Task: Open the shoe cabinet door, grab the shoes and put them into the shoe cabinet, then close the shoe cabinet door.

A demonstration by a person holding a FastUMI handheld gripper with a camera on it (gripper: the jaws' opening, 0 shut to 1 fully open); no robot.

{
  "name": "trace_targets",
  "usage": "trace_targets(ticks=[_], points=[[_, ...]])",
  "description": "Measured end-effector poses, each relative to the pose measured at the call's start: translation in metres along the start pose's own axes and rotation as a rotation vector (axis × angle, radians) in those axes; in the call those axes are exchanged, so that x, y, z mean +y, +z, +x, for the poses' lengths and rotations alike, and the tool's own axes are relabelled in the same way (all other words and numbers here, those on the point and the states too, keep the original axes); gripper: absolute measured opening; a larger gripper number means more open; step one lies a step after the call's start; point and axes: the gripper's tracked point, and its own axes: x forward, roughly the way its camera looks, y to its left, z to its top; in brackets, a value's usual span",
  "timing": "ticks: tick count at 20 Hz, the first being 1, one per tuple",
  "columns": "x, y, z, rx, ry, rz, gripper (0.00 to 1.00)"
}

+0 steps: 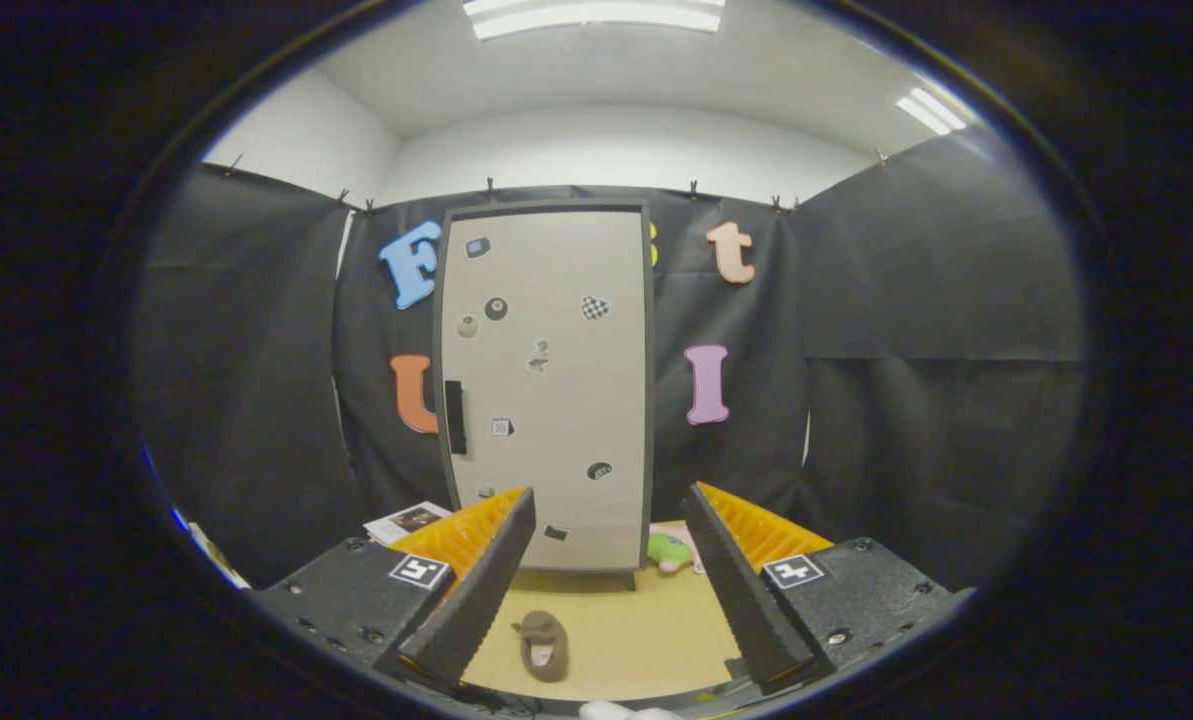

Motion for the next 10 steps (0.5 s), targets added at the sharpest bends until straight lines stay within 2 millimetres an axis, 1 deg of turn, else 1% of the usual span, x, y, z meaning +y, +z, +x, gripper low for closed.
trace_targets(ticks=[7, 10], points=[[0.018, 0.003, 0.009, -0.008, 0.006, -0.007, 0.99], [0.035, 0.004, 0.022, -0.001, 0.011, -0.014, 0.99]])
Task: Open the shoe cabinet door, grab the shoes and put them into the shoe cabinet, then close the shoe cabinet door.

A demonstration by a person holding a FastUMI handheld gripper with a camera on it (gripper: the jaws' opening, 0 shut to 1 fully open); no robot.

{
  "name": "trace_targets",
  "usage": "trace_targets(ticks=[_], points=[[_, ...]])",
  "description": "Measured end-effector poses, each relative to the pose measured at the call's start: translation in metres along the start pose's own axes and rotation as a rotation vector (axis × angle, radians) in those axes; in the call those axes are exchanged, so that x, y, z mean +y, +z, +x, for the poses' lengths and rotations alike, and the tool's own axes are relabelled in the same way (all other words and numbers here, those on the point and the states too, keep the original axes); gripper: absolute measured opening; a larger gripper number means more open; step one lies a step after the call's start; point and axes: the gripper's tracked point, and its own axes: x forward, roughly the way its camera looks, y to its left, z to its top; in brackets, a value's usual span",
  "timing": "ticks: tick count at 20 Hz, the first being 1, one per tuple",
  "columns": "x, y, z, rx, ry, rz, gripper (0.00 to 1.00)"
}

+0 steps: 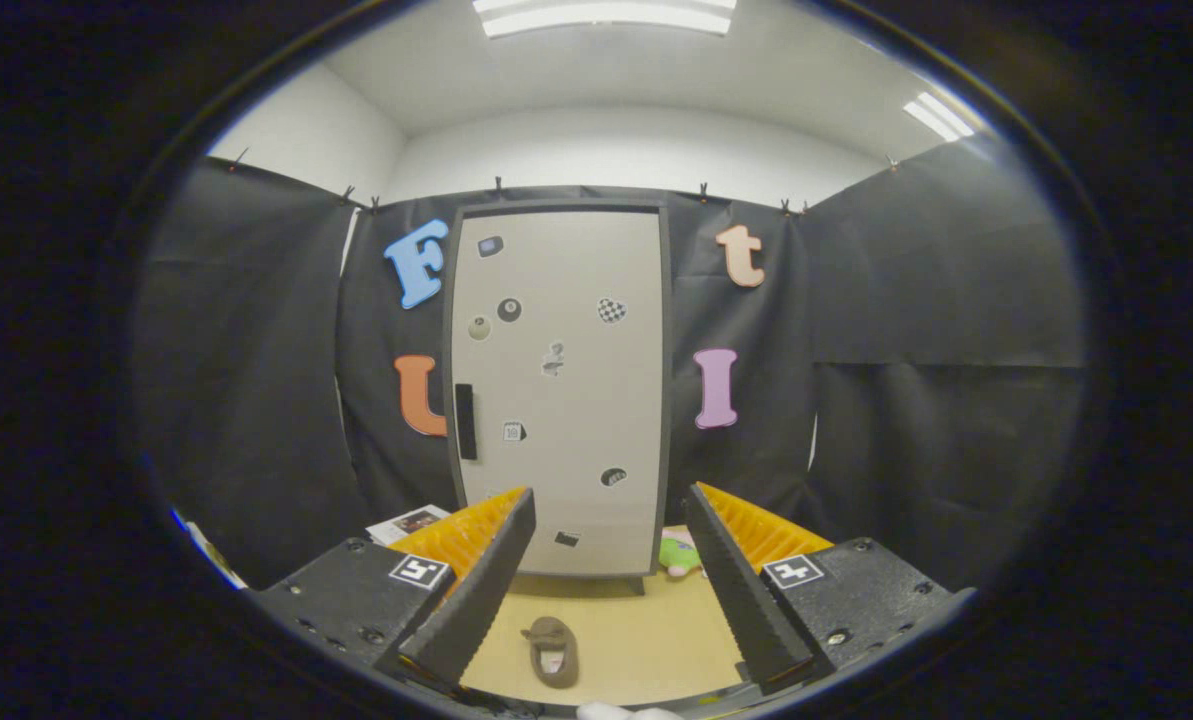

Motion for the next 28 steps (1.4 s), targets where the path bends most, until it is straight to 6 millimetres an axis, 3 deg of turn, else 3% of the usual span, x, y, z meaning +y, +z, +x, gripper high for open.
trace_targets(ticks=[3, 6, 12, 16, 22, 25, 28], points=[[0.027, -0.003, 0.025, 0.002, 0.022, -0.001, 0.99], [0.066, -0.009, 0.063, 0.014, 0.077, 0.003, 0.99], [0.145, -0.026, 0.161, 0.043, 0.189, -0.003, 0.99], [0.181, -0.029, 0.231, 0.062, 0.215, 0.01, 0.99], [0.214, -0.028, 0.319, 0.073, 0.227, 0.001, 0.94], [0.223, -0.03, 0.345, 0.081, 0.231, 0.004, 0.88], [0.225, -0.029, 0.356, 0.08, 0.208, 0.026, 0.79]])
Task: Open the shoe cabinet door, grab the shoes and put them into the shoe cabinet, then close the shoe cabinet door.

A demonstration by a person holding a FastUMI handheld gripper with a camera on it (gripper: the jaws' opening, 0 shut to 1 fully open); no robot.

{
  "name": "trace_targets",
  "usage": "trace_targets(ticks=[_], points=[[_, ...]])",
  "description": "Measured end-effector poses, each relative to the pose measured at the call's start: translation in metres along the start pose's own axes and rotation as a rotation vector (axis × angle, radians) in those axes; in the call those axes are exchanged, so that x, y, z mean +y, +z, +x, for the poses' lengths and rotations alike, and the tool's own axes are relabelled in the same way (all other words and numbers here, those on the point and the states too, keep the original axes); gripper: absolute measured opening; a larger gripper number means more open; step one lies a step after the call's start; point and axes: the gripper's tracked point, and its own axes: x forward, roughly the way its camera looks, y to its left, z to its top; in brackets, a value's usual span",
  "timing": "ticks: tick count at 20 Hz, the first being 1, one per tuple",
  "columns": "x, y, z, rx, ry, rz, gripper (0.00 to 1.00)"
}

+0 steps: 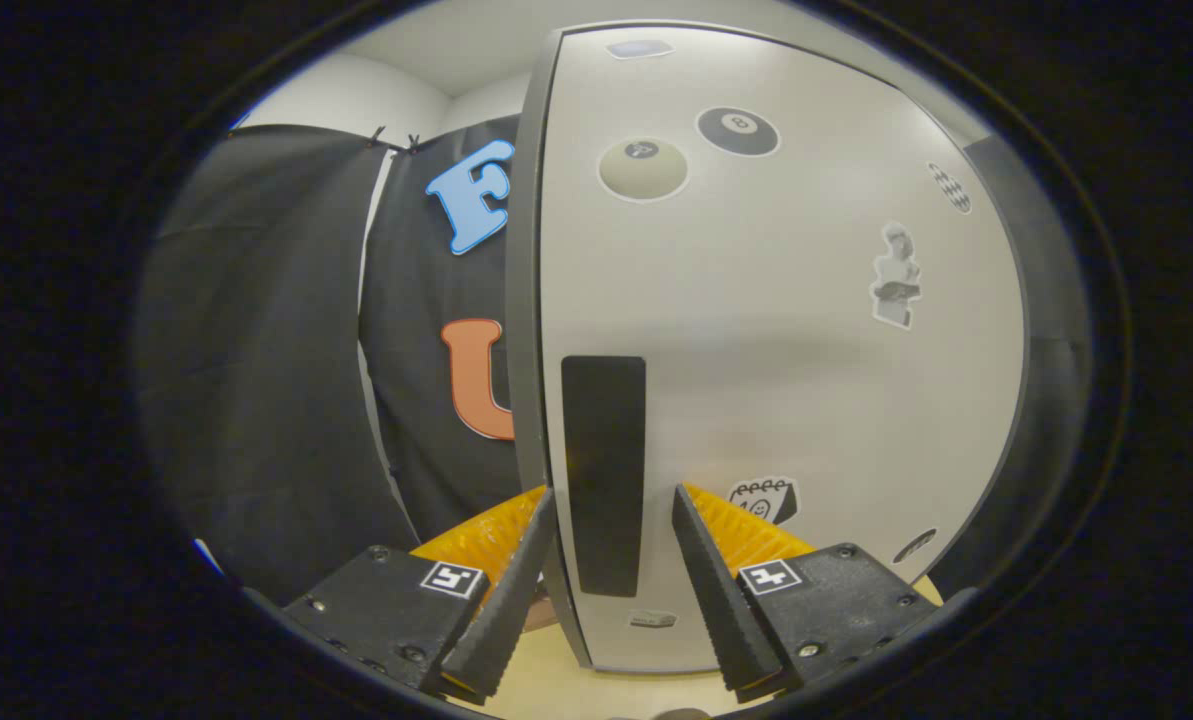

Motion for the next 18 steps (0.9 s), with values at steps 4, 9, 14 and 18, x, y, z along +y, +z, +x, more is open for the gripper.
trace_targets(ticks=[4, 9, 14, 18], points=[[0.004, -0.001, 0.0, 0.009, -0.023, -0.01, 0.56], [0.001, -0.002, -0.002, 0.028, 0.004, -0.02, 0.33], [0.003, -0.005, -0.026, 0.038, 0.086, -0.01, 0.28], [0.002, -0.004, -0.076, 0.029, 0.126, -0.036, 0.27]])
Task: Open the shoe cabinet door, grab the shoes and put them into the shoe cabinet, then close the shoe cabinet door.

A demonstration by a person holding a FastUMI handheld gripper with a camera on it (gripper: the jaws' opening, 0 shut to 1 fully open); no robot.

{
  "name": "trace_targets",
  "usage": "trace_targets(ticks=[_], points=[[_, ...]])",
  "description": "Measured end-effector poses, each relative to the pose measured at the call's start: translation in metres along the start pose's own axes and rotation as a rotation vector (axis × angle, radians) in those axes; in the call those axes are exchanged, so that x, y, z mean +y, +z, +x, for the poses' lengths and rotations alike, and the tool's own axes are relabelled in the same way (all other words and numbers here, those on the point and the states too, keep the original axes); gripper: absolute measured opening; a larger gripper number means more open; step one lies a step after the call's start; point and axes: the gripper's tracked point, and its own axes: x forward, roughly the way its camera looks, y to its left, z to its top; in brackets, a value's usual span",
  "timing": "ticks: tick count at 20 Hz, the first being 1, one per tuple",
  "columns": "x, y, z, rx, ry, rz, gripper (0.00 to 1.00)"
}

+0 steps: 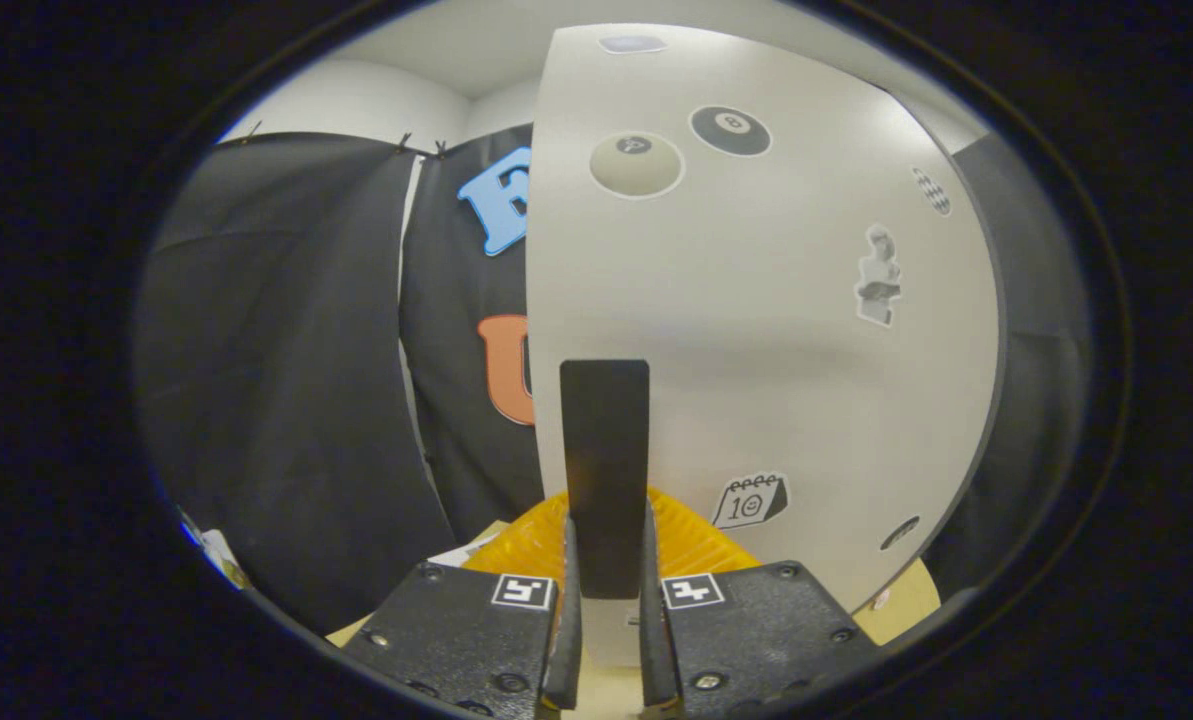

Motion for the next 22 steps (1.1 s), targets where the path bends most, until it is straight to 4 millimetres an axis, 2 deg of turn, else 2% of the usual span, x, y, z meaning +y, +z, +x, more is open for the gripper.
trace_targets(ticks=[2, 7, 12, 16, 22], points=[[-0.004, -0.003, -0.014, -0.002, 0.012, 0.009, 0.26], [-0.017, -0.007, -0.063, -0.02, -0.012, 0.017, 0.24], [-0.042, -0.012, -0.105, -0.036, -0.073, 0.011, 0.23], [-0.069, -0.017, -0.129, -0.049, -0.159, -0.003, 0.21], [-0.115, -0.021, -0.168, -0.04, -0.212, -0.009, 0.13]])
